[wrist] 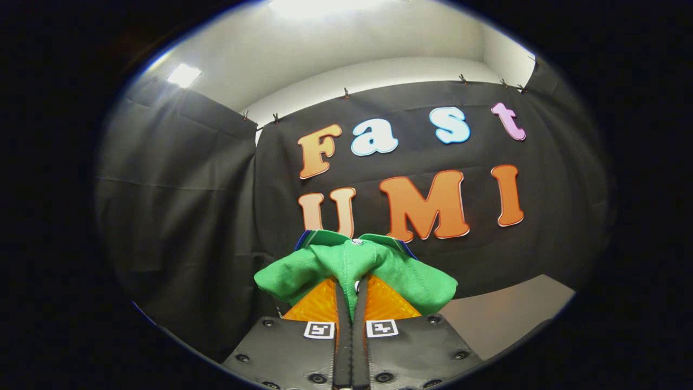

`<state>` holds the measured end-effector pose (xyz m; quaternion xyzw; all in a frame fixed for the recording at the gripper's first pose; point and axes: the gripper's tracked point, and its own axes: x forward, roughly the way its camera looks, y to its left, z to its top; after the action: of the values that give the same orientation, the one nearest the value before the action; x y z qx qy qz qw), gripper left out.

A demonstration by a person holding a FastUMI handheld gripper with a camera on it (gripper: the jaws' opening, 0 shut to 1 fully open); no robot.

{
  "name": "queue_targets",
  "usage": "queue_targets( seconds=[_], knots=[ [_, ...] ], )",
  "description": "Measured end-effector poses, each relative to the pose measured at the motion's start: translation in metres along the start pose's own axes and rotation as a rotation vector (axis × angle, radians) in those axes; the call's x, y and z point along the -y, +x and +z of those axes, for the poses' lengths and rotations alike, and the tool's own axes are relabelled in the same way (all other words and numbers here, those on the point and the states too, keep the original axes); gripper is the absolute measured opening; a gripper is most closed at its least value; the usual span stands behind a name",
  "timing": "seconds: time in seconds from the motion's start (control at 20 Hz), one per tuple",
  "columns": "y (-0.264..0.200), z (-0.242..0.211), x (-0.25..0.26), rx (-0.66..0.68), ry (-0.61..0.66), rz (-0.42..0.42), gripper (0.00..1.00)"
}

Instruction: Put the clothes into the washing machine and then close the washing machine lid.

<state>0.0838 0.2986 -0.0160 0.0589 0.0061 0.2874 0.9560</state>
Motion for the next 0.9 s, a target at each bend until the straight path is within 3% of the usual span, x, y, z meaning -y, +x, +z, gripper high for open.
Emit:
queue_targets(
  seconds=[0.5,0.9],
  knots=[
    [0.082,-0.127,-0.073,-0.164,0.057,0.033,0.08],
    [0.144,-0.263,-0.067,-0.351,0.074,-0.040,0.08]
  ],
)
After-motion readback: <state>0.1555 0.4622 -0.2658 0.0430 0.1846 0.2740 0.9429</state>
